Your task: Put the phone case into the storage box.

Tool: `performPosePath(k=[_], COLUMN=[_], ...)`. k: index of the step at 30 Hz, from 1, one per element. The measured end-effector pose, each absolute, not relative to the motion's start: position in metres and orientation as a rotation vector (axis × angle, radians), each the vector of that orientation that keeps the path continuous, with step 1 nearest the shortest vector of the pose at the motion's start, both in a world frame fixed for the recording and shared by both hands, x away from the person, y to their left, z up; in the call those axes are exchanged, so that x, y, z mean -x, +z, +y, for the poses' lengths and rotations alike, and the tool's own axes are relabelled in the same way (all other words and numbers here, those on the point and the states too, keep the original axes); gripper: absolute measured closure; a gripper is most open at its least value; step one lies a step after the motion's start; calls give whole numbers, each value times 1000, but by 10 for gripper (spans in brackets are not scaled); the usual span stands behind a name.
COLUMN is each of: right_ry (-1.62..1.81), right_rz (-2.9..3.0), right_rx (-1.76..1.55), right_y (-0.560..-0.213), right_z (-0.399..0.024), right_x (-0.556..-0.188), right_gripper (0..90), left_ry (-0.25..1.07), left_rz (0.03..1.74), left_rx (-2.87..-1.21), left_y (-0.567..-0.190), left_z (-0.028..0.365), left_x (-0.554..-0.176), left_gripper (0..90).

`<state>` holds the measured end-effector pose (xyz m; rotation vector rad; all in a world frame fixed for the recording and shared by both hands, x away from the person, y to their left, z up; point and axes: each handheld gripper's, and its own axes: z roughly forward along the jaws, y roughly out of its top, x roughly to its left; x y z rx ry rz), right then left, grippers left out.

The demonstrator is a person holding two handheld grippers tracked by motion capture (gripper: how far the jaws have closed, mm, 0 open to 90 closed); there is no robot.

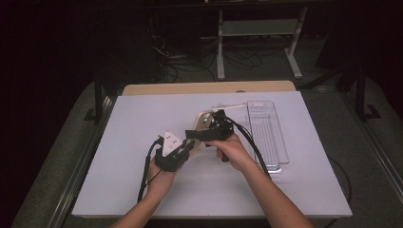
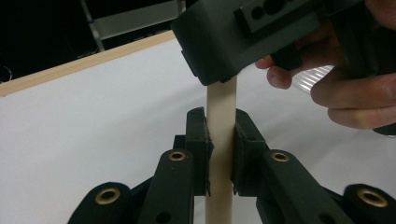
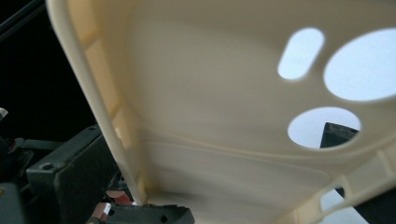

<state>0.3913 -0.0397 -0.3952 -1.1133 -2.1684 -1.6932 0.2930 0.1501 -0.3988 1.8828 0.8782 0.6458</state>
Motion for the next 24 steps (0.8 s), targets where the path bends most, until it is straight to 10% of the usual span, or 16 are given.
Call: performPosePath(k=[24], right_ry=[-1676], right_rz=[-2160], right_rx=[1154], right_y=[-397], right_z=[-42], right_x=[-393], right_gripper=[90], left_ry=[638], left_rz=[875], left_rx=[-1892], left_y=[-401], left_z=[148], left_x=[-293], left_gripper=[787])
